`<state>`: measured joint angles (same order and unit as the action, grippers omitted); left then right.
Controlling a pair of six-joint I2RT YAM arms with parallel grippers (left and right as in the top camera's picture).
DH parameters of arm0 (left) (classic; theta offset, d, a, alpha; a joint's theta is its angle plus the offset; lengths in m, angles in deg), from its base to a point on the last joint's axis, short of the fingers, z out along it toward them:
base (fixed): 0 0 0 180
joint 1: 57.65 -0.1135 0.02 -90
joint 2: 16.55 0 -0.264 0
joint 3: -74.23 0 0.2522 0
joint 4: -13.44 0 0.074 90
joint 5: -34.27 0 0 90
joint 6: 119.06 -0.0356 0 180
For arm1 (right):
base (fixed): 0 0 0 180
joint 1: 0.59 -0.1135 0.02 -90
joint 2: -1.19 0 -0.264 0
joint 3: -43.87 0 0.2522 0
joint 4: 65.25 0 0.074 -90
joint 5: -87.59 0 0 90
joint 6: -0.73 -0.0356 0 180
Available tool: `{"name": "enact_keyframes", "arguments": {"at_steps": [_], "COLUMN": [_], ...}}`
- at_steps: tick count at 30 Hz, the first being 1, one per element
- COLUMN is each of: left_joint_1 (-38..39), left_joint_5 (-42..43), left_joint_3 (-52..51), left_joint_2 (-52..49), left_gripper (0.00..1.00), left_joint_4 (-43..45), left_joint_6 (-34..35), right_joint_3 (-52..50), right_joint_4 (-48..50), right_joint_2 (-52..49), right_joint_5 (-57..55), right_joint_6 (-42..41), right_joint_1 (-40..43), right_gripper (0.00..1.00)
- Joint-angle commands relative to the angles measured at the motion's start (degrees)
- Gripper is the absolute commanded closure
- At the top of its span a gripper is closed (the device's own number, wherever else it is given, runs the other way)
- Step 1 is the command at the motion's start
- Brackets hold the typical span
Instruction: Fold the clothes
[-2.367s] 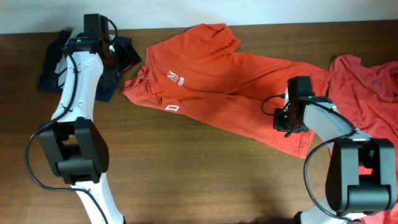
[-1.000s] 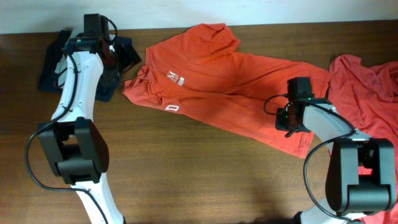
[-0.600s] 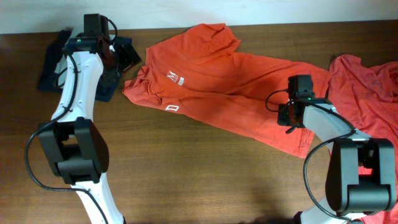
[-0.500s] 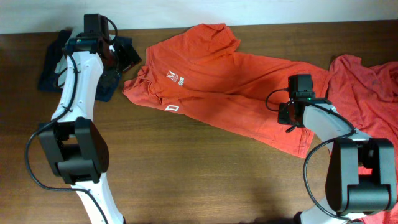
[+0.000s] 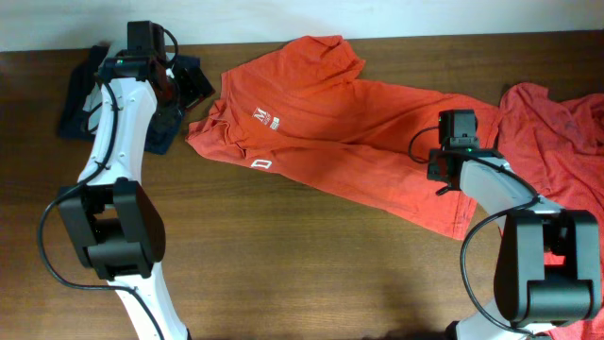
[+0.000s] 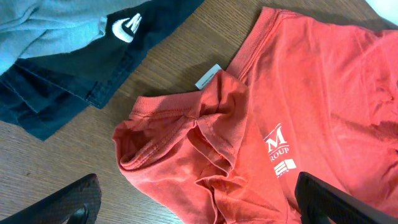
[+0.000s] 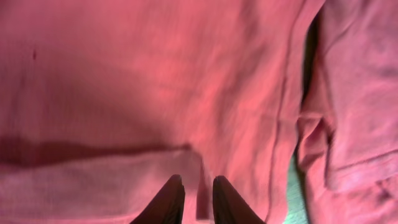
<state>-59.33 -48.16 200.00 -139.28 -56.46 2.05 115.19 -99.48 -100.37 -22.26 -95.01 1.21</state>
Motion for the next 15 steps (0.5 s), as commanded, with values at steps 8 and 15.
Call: {"name": "enact_keyframes", "arguments": {"at_steps": [8,15], "left_joint_1": [0.15,0.17], "left_joint_5": [0.55,0.55], "left_joint_3": [-0.37,-0.37], "left_joint_2": [-0.26,-0.26], "left_gripper": [0.01,0.01], "left_joint_4": [0.04,0.04], "left_joint_6": [0.35,0.35], "right_joint_3": [1.79,8.37], "right_joint_4": [8.52,-2.82], "right_joint_2": [-0.17,1.68], "right_joint_5": [-7.41,-3.61], "right_joint_6": [9.35,5.20], "right_joint_1": [0.57,0.55], "right_gripper": [0.71,0.65]}}
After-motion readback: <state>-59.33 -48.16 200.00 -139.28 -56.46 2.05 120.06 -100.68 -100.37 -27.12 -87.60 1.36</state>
